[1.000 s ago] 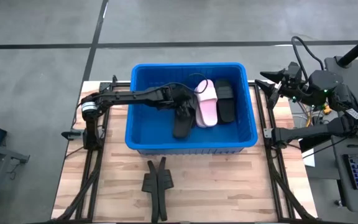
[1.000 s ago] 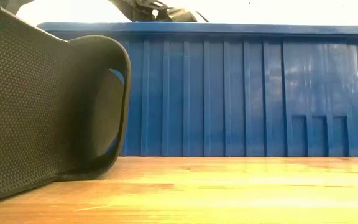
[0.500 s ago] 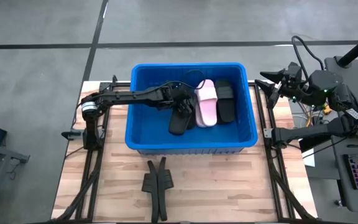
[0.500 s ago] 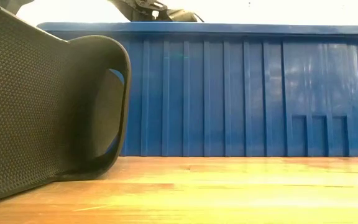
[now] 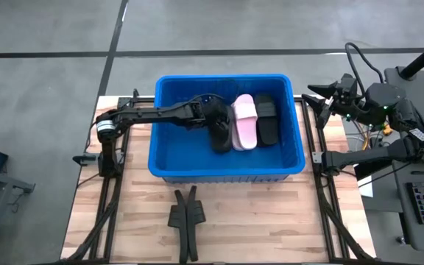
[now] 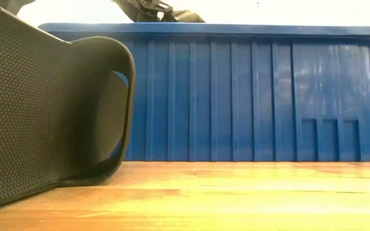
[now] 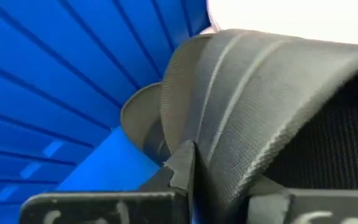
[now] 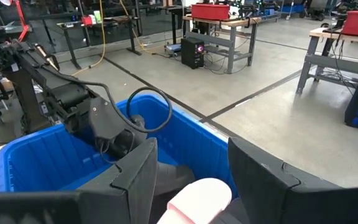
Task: Pick and place slides into bin
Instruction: Put the black slide into the blue bin
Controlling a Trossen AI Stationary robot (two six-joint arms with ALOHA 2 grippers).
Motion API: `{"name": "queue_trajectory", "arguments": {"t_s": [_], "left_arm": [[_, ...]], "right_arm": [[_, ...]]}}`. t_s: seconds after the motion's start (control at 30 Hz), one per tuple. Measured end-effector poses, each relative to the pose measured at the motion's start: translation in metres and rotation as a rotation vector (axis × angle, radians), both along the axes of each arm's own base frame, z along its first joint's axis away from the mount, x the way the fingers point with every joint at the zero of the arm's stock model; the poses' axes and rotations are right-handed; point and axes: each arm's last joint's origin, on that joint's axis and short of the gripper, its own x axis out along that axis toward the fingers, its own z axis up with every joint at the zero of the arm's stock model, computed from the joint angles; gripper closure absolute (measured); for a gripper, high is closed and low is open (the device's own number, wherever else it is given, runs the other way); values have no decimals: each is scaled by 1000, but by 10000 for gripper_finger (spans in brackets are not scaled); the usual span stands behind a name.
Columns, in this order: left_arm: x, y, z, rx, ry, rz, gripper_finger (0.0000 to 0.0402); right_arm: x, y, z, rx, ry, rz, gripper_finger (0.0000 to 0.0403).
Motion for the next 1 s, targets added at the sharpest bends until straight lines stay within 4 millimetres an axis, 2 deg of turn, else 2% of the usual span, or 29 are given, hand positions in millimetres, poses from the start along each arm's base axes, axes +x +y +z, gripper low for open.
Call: {"name": "queue_trajectory", "arguments": {"t_s": [0.2, 0.43, 0.57, 0.73, 0.83, 1.0], "left_arm": [[1, -4, 1, 29, -77, 148, 395], [3, -6, -14, 222, 5, 275, 399], [11, -3, -24, 234, -5, 273, 399], [23, -2, -48, 252, 88, 195, 397], [27, -1, -57, 249, 99, 179, 373], [27, -2, -55, 166, 80, 110, 285]], "right_arm": [[0, 0, 0, 0, 1, 0, 216], [0, 0, 0, 0, 1, 0, 216], [0, 0, 0, -5, 4, 1, 216], [2, 0, -1, -6, 11, 1, 216], [4, 0, -1, -6, 15, 1, 216], [5, -1, -1, -5, 20, 1, 216]]}}
